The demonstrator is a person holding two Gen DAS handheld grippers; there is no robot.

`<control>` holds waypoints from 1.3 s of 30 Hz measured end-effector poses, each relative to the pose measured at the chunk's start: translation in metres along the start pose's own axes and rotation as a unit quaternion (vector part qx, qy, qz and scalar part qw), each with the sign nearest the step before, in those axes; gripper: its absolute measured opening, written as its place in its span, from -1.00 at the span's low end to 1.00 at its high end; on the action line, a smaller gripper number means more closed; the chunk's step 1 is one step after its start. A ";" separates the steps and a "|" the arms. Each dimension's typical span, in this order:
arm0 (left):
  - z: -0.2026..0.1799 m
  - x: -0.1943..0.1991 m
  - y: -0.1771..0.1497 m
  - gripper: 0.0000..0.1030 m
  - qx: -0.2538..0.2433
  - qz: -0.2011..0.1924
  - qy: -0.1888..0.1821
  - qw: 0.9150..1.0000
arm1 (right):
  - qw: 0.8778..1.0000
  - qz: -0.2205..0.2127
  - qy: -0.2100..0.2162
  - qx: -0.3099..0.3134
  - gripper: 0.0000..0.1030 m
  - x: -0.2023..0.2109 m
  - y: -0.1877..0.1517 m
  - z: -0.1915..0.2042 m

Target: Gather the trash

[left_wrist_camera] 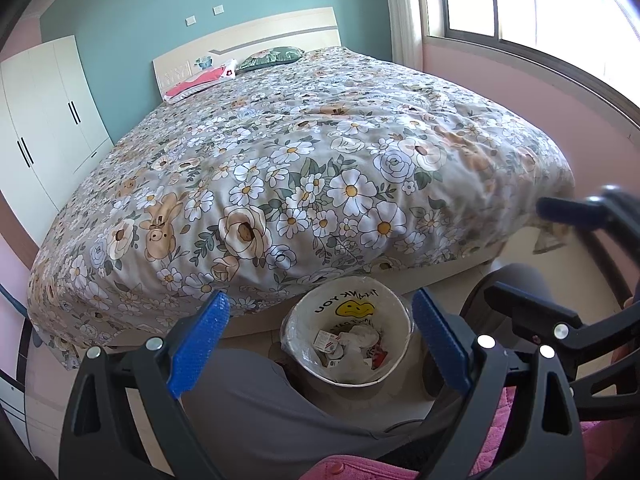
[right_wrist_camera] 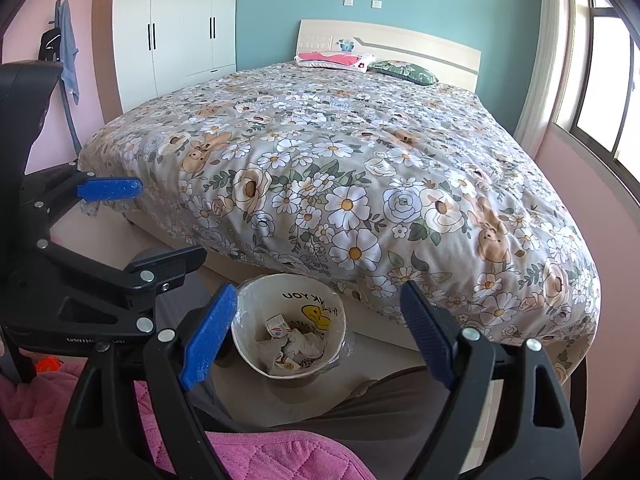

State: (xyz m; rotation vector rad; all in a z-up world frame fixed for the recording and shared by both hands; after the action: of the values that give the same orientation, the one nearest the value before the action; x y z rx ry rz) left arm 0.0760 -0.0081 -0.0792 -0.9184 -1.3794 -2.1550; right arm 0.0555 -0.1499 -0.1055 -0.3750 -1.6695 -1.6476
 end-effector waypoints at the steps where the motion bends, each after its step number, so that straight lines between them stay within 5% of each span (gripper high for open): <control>1: 0.000 0.000 0.000 0.83 0.000 0.000 0.000 1.000 | 1.000 0.000 0.000 0.000 0.60 0.000 0.000 0.000; 39: 0.001 -0.001 -0.003 0.83 0.000 0.003 -0.003 1.000 | 1.000 0.005 0.002 -0.003 0.60 -0.003 -0.005 0.002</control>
State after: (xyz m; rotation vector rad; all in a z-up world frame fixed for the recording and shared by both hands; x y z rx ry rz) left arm 0.0751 -0.0055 -0.0817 -0.9292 -1.3771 -2.1489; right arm 0.0537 -0.1478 -0.1105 -0.3810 -1.6574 -1.6451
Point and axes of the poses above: each gripper's, at about its wrist camera, not at the fingertips, and x roughly against the way its jaws point, z to its left, y to its top, the point moved 6 cm from there along -x, roughly the way its jaws point, and after that the axes turned 14 degrees about -x, right-handed, at the moved point
